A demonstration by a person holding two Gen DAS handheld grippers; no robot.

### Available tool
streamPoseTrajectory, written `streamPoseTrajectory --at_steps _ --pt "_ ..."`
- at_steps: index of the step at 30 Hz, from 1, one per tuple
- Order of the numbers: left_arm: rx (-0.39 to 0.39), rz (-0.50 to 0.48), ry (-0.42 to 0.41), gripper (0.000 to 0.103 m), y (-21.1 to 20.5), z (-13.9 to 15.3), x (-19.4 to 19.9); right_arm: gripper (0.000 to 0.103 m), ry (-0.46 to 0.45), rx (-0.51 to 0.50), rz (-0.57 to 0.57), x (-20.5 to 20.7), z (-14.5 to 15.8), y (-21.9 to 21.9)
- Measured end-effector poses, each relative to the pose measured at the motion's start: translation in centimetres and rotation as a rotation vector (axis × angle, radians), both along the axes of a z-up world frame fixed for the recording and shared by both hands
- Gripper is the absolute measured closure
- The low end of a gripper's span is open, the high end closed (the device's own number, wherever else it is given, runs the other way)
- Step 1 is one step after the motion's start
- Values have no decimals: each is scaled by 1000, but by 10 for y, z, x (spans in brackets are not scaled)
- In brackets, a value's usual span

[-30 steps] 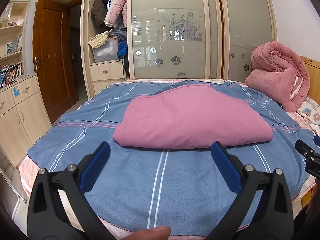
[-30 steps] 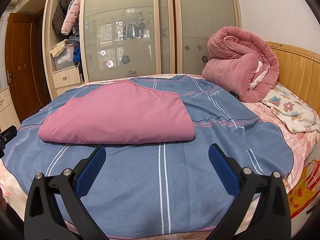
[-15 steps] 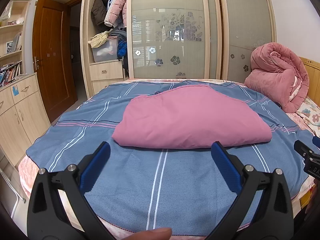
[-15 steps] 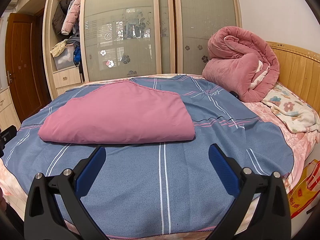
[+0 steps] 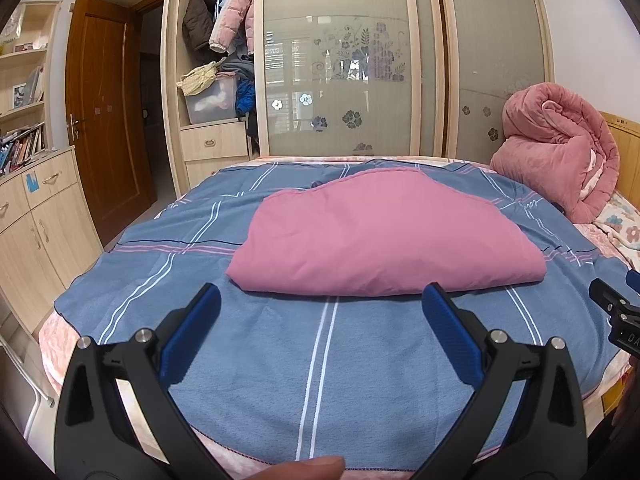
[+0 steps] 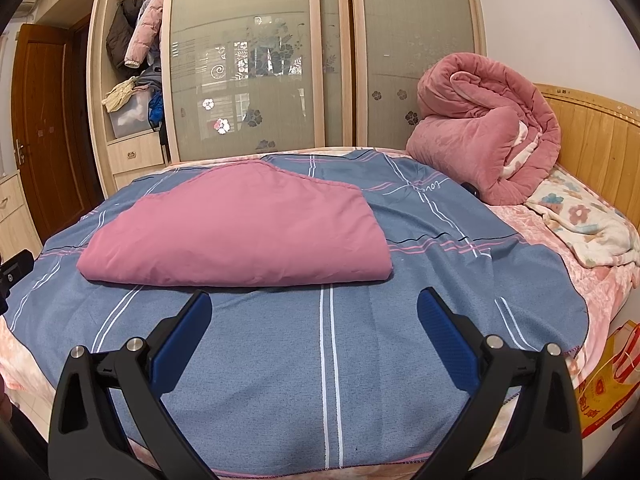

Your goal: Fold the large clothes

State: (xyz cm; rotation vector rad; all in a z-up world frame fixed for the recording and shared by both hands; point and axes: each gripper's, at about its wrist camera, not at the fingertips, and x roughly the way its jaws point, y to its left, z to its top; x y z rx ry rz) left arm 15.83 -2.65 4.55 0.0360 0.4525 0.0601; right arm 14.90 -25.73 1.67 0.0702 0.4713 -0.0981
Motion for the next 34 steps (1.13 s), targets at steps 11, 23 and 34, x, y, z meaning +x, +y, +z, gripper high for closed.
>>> streamPoseTrajectory --at_steps 11,23,34 --pt "4 -1 -1 2 0 0 0 1 2 -3 0 0 -1 -1" --pt "2 -6 2 2 1 -1 -2 1 4 -4 3 -1 -2 1" --pt "0 -42 25 2 -1 -4 0 1 4 -2 4 0 -2 1"
